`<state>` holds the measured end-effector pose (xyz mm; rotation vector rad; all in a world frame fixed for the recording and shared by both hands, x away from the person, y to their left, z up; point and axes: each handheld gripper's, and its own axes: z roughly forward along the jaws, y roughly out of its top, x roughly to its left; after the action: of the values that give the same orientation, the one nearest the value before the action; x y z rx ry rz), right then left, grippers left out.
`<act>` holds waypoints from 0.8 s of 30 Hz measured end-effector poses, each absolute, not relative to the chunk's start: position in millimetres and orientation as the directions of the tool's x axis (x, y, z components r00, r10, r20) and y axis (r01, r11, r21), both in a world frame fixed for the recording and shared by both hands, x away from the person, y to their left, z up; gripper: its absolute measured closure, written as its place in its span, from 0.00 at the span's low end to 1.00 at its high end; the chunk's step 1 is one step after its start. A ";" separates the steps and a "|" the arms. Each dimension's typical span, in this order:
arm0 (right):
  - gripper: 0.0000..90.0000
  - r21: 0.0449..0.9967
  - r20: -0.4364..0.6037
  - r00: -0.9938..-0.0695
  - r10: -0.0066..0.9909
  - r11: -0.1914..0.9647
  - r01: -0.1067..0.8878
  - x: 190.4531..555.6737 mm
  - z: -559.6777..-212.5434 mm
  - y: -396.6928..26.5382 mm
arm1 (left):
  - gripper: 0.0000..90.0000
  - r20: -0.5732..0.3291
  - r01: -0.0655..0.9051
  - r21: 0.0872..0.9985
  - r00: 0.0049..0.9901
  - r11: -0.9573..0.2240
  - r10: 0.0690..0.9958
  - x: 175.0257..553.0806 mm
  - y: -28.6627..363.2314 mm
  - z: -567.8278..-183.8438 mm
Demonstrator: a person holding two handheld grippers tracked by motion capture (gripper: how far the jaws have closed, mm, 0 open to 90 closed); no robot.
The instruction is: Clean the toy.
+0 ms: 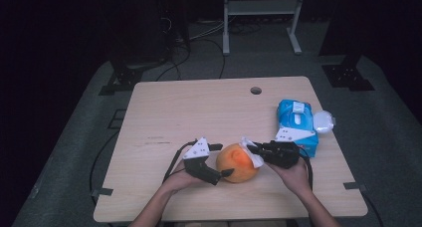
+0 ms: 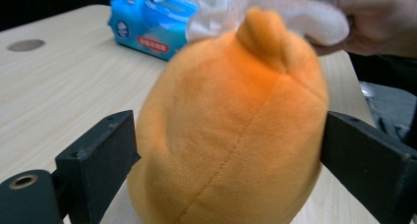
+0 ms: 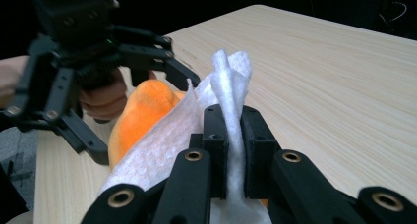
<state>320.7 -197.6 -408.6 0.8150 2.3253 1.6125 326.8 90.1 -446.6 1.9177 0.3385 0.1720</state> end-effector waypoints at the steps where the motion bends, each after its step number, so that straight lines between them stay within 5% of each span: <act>1: 0.91 0.912 0.145 -0.831 0.537 0.254 0.323 320.7 -408.5 -196.7 | 0.07 -0.049 0.155 0.930 0.951 -0.334 0.305 327.7 88.2 -449.4; 7: 0.91 0.912 0.150 -0.838 0.525 0.254 0.322 319.3 -407.7 -192.1 | 0.03 0.004 0.115 0.912 0.957 -0.393 0.289 322.8 74.3 -458.8; 10: 0.91 0.920 0.145 -0.835 0.532 0.238 0.311 316.6 -403.2 -191.9 | 0.27 0.041 0.103 0.910 0.942 -0.402 0.333 320.3 77.3 -448.2; 13: 0.91 0.932 0.154 -0.838 0.523 0.206 0.300 314.5 -396.9 -193.0 | 0.36 0.072 0.091 0.908 0.928 -0.409 0.365 316.8 76.8 -438.4; 17: 0.91 0.951 0.156 -0.851 0.501 0.157 0.267 308.7 -385.2 -188.8 | 0.37 0.201 0.044 0.891 0.855 -0.453 0.477 311.3 82.6 -414.6; 24: 0.91 0.937 0.186 -0.847 0.498 0.169 0.305 313.9 -395.1 -184.3 | 0.37 0.240 0.091 0.871 0.778 -0.483 0.580 319.3 99.5 -411.0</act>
<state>313.9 -184.3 -395.1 0.7892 2.2712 1.7570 319.3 99.5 -411.0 2.0138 0.5026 0.6452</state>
